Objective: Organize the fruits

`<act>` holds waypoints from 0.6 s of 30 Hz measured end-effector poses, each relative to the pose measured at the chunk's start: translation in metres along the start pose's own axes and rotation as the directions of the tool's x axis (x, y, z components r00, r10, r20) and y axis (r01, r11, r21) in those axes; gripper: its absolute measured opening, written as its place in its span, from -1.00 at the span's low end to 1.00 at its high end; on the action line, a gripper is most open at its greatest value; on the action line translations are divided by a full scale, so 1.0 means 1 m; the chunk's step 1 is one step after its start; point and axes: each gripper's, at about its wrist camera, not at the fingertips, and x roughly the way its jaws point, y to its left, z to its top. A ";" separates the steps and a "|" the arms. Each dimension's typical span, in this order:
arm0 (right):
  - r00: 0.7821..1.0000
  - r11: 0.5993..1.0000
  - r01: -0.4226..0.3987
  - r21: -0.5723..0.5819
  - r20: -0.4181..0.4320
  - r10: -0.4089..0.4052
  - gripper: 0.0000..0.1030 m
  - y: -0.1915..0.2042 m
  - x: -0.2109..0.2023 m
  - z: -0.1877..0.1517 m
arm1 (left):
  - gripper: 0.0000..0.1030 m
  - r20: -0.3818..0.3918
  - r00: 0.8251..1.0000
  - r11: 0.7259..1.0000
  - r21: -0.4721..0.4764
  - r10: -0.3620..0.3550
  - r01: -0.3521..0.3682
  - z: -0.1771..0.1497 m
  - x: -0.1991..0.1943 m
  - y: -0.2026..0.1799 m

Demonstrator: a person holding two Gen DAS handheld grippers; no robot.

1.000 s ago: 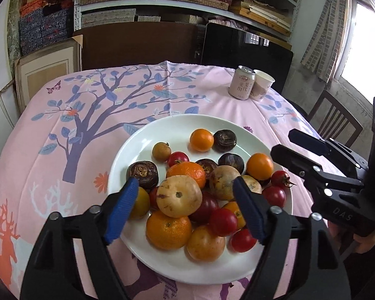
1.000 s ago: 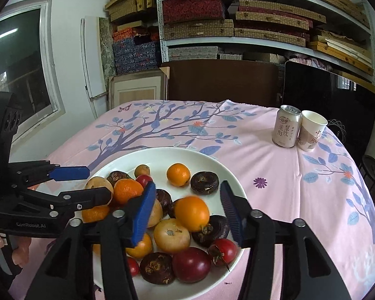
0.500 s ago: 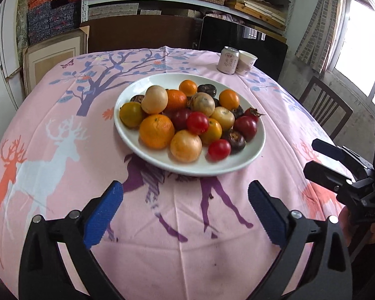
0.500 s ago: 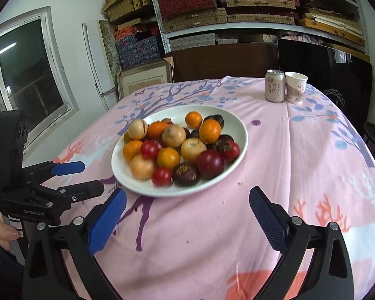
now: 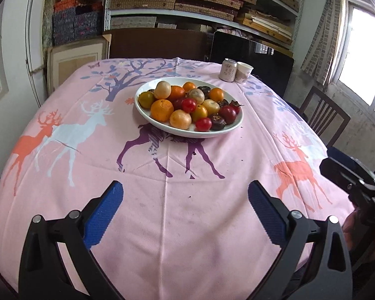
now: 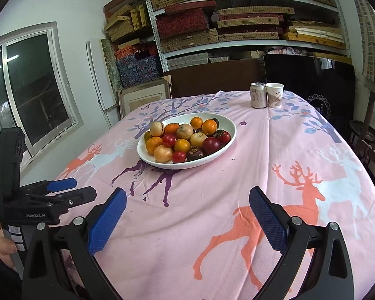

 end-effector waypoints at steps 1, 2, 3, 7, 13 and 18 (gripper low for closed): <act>1.000 1.000 0.002 -0.004 0.017 -0.002 0.93 0.003 -0.009 0.001 | 0.90 0.018 0.999 0.999 0.026 0.035 -0.036 -0.002 -0.008 -0.009; 0.999 1.000 0.003 -0.007 0.032 -0.003 0.93 0.004 -0.017 0.001 | 0.90 0.032 0.998 0.997 0.042 0.056 -0.057 -0.004 -0.013 -0.014; 0.999 1.000 0.004 -0.009 0.047 -0.004 0.93 0.006 -0.024 0.002 | 0.90 0.045 0.996 0.995 0.059 0.072 -0.074 -0.006 -0.020 -0.020; 0.995 0.999 0.040 -0.024 0.090 -0.038 0.93 0.011 -0.047 0.004 | 0.90 0.068 0.996 0.996 0.063 0.052 -0.056 -0.009 -0.036 -0.026; 0.994 0.998 0.063 -0.027 0.088 -0.060 0.93 0.011 -0.055 0.001 | 0.90 0.079 0.995 0.997 0.043 0.065 -0.068 -0.009 -0.046 -0.024; 0.995 0.997 0.069 -0.015 0.078 -0.068 0.93 0.009 -0.055 -0.003 | 0.90 0.082 0.993 0.995 0.045 0.090 -0.094 -0.009 -0.047 -0.022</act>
